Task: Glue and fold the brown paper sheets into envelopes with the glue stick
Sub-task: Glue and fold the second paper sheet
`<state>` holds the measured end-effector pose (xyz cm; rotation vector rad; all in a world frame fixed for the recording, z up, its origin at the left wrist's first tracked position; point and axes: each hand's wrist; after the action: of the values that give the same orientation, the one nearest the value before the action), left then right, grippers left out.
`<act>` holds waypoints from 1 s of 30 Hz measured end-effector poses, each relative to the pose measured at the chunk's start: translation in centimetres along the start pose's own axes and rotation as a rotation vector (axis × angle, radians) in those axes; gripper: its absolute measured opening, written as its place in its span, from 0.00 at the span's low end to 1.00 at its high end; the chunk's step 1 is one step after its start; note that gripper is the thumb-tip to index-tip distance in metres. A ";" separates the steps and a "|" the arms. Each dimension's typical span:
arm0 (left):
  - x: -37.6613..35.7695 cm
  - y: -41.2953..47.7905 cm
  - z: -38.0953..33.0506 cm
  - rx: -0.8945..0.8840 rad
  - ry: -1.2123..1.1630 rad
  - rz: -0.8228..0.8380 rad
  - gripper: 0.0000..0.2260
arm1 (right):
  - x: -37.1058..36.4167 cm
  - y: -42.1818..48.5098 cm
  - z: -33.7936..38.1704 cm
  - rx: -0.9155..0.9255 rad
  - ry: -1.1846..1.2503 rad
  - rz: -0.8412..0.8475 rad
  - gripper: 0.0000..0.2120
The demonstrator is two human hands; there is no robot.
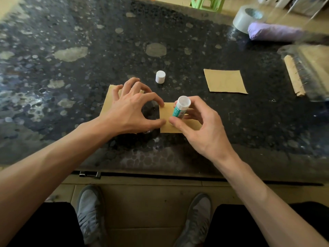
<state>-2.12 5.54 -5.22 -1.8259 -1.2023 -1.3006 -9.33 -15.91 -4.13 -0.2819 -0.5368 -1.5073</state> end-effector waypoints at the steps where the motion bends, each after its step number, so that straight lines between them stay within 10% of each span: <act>1: 0.0 0.0 0.0 -0.005 0.009 0.005 0.28 | -0.1 0.0 0.0 0.009 -0.011 -0.012 0.18; 30: -0.1 0.1 0.2 0.007 0.018 0.036 0.27 | 0.0 -0.4 -0.8 0.129 -0.264 -0.067 0.16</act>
<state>-1.94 5.61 -5.33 -1.8193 -1.1580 -1.2884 -9.60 -16.31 -4.89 -0.3674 -0.8577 -1.5014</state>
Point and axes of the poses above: each hand's wrist, its own y-axis towards the middle knuckle, its own x-axis out of the back of the hand, z = x × y, and after that the axes turned 4 degrees about y, right-handed
